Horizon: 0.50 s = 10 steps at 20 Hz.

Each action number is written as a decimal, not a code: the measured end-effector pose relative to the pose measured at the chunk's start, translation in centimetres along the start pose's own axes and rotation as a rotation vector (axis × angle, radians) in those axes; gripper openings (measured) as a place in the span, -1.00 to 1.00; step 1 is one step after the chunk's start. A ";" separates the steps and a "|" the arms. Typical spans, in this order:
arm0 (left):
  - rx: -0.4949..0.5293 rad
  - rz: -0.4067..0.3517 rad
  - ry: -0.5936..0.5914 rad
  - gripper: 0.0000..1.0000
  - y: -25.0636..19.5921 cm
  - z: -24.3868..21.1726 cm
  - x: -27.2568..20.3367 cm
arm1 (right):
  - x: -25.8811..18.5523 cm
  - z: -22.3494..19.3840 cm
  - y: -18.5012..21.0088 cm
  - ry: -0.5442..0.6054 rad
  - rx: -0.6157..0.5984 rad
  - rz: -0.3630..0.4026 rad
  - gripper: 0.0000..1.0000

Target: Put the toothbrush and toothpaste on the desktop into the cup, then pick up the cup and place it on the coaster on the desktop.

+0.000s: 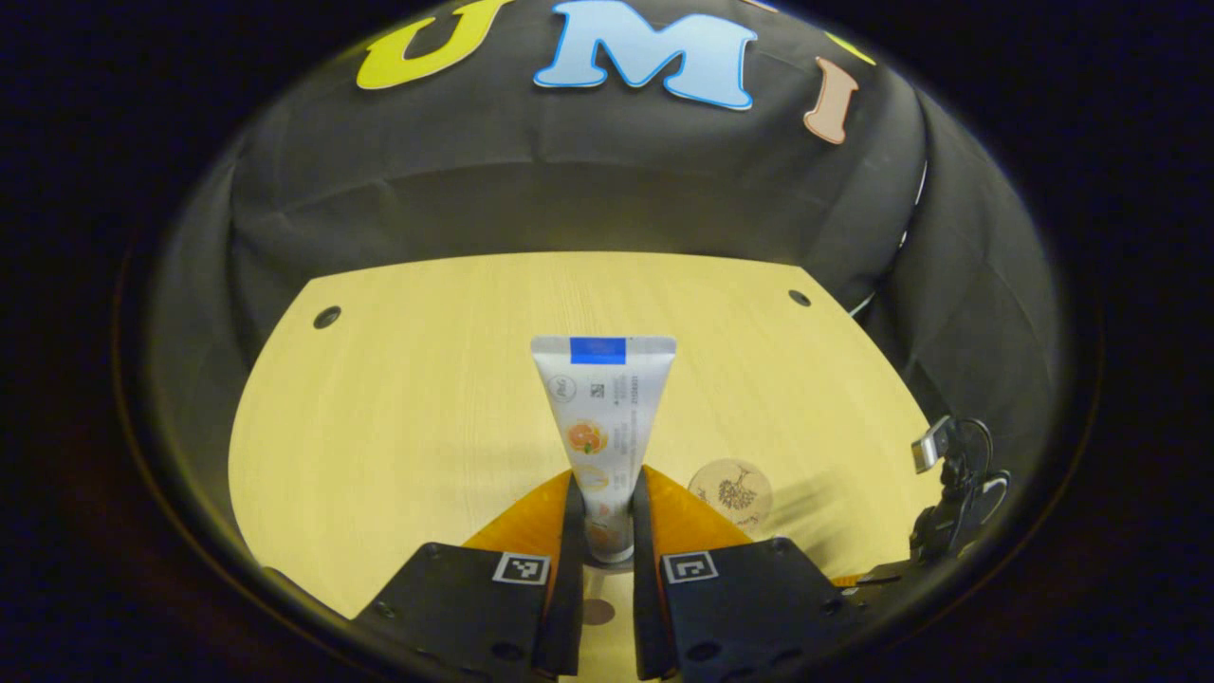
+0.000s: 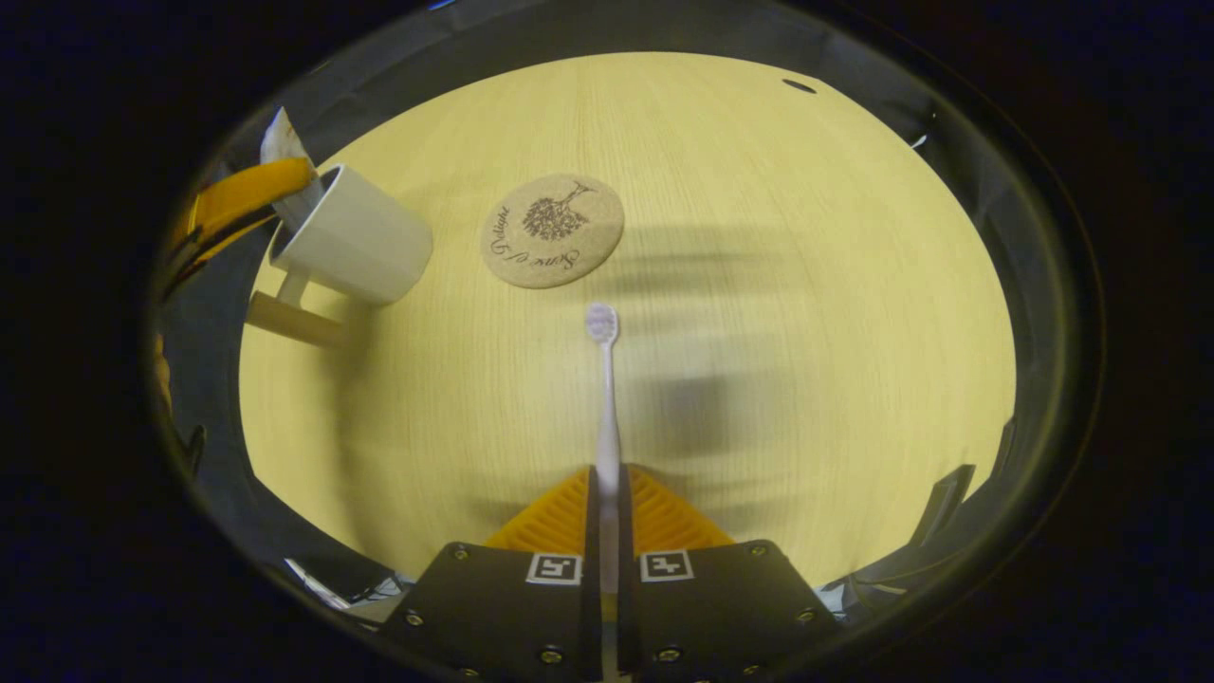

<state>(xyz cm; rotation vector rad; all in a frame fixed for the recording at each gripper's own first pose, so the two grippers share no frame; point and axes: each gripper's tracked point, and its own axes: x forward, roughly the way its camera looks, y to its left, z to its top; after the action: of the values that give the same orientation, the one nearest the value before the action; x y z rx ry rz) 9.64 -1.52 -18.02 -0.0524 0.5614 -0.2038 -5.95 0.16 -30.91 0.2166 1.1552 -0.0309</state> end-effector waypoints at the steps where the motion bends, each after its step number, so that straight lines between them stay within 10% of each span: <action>1: 0.001 -0.005 0.010 -0.40 0.1 -0.5 0.2 | 0.0 0.0 0.0 -0.002 0.007 0.004 -0.84; 10: 0.058 0.010 -0.034 -0.03 0.0 -0.4 -1.0 | -1.9 2.6 0.6 -0.078 0.029 0.027 -0.84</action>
<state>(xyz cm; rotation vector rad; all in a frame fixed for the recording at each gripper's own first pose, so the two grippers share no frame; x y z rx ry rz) 8.58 -1.35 -17.84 0.0037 0.5214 -0.2087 -4.31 0.14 -28.14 0.2544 1.0748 -0.0314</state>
